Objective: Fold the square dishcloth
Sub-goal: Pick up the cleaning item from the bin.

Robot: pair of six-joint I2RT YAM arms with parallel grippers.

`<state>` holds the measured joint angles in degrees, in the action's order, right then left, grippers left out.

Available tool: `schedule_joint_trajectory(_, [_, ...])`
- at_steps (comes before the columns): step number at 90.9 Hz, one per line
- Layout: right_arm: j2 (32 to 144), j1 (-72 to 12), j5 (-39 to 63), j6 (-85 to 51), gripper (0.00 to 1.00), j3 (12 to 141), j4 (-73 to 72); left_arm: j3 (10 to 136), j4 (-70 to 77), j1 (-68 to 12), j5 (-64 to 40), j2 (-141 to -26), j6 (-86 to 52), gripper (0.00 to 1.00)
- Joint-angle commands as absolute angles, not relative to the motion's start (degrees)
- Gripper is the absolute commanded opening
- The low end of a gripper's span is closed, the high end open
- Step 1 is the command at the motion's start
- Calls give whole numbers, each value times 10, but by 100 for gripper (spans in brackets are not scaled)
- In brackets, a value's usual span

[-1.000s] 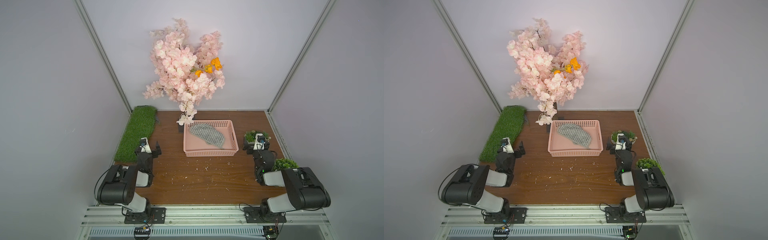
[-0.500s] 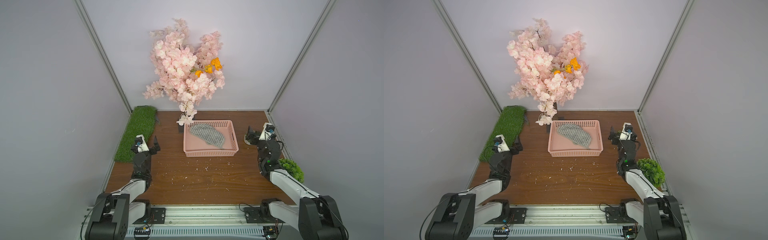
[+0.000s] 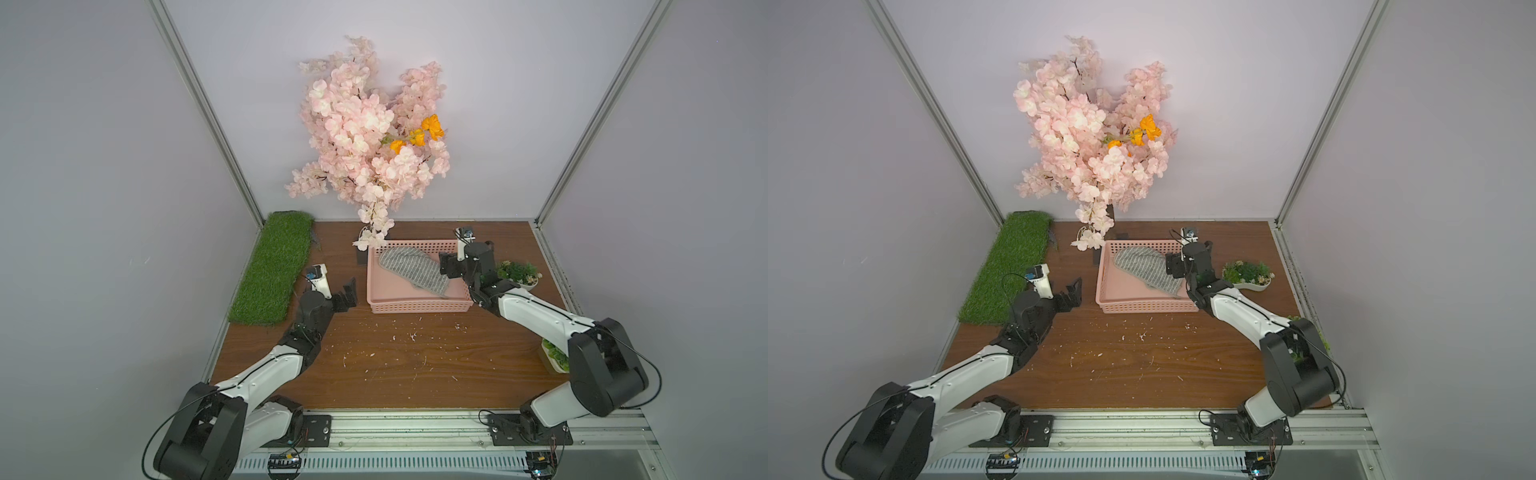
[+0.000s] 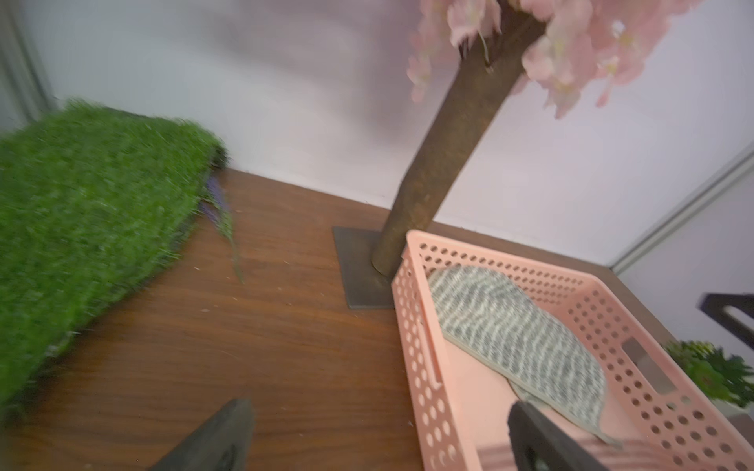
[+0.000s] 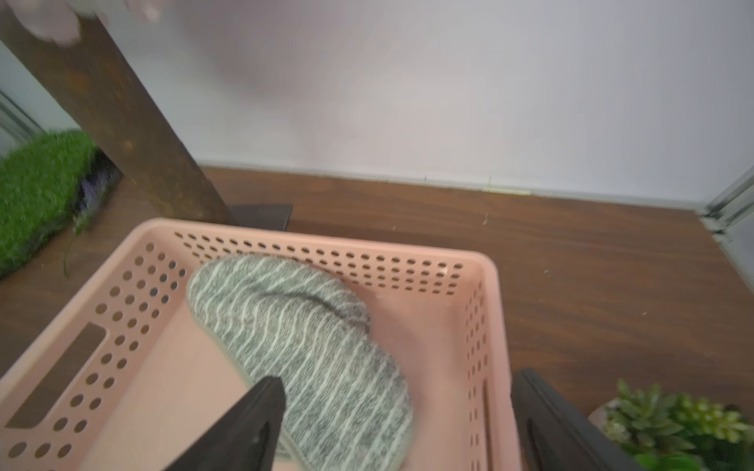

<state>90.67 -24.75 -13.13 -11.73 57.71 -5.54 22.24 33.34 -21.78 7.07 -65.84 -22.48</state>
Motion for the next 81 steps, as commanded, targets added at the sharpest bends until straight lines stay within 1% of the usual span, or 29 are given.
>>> schedule_joint_trajectory(1, [961,-255,-116,-139,86,623,28,242,302,-244,86,-667,-263,100])
schedule_joint_trajectory(30, [1083,-255,-96,-171,85,722,118,235,270,-258,50,-668,-284,99])
schedule_joint_trajectory(53, [1125,-255,-101,-189,86,751,150,226,266,-259,-17,-671,-288,99])
schedule_joint_trajectory(70, [1156,-246,-112,-193,77,773,154,227,273,-259,-50,-678,-298,99])
schedule_joint_trajectory(76, [1169,-242,-110,-195,71,786,156,227,279,-259,-55,-685,-301,99])
schedule_joint_trajectory(81, [1175,-239,-111,-196,64,795,155,228,286,-259,-61,-696,-304,99])
